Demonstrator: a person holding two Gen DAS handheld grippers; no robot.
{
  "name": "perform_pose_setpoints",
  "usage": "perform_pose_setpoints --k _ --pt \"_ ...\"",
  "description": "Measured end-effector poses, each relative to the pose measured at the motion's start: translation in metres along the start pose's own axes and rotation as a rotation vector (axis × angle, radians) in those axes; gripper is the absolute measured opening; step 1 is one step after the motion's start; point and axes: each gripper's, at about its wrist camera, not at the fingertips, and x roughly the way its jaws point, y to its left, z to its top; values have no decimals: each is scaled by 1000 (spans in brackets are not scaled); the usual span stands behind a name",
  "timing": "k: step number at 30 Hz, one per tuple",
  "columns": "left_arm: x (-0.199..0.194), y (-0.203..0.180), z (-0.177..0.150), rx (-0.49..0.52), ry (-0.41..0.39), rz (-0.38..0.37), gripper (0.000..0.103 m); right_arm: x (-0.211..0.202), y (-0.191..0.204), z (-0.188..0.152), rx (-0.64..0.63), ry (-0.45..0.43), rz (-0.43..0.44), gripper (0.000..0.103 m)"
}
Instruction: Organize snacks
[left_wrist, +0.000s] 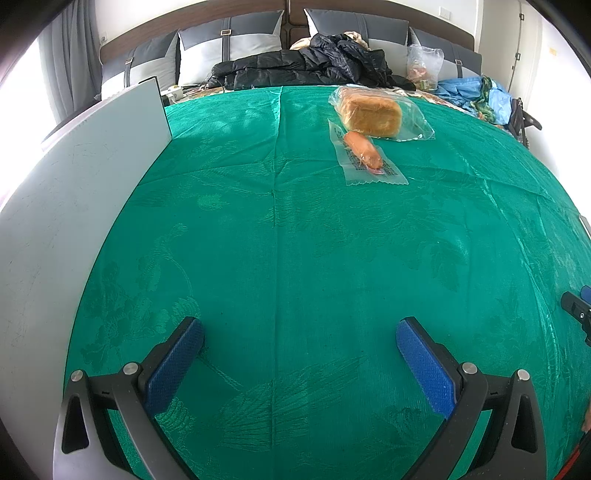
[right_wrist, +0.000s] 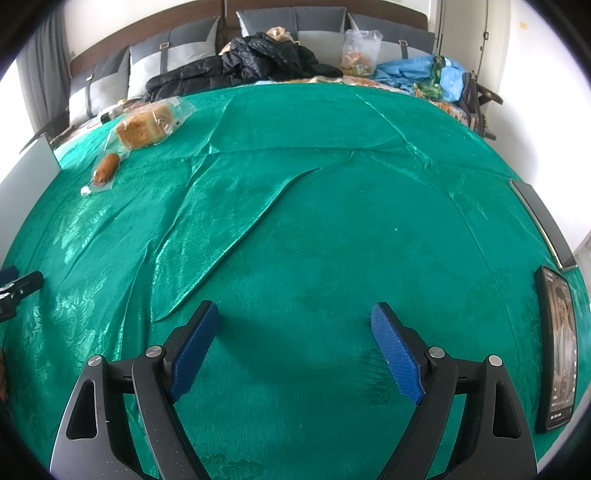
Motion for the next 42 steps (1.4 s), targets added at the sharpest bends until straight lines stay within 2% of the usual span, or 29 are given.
perform_pose_setpoints --k 2,5,8,11,14,17,19,20,22,23,24,27,29,30,31,35,38,39,41,42 --pt "2 -1 5 9 34 -7 103 0 0 0 0 0 0 87" --pt "10 -4 29 11 86 -41 102 -1 0 0 0 0 -1 87" --pt "13 -10 75 -53 44 -90 102 -1 0 0 0 1 1 88" --pt "25 -21 112 -76 32 -105 99 0 0 -1 0 2 3 88" --pt "54 -41 141 -32 60 -45 95 0 0 -2 0 2 3 88" --pt "80 -51 151 -12 106 16 94 0 0 -2 0 3 3 88" --pt "95 -51 149 -25 146 29 83 0 0 -2 -1 3 3 88" --pt "93 -49 148 -40 123 17 79 -1 0 -2 0 3 3 88" --pt "85 -44 144 -48 76 15 49 0 0 -2 -1 4 4 89" --pt "82 -40 141 -47 66 1 47 -1 0 -2 -1 4 4 90" --pt "79 -37 140 -53 52 -21 41 0 1 -2 -3 6 4 90" --pt "65 -21 131 -76 39 -48 38 0 2 -2 -5 10 6 91" --pt "46 -10 123 -86 13 -54 28 0 2 -4 -5 11 7 91" --pt "37 -4 117 -84 15 -51 4 0 2 -3 -6 11 7 91" --pt "31 3 111 -85 24 -49 0 0 2 -3 -6 11 7 91" --pt "5 24 83 -69 47 -88 0 -1 2 -3 -6 11 7 91" --pt "-16 25 63 -29 40 -166 1 -1 1 -4 -6 11 7 91" --pt "-20 23 60 -19 37 -171 7 -1 1 -3 -6 11 7 91" --pt "-21 21 56 -15 55 -176 42 -1 1 -4 -6 11 7 91" --pt "-21 20 57 -25 54 -167 74 -1 1 -3 -6 11 7 91"
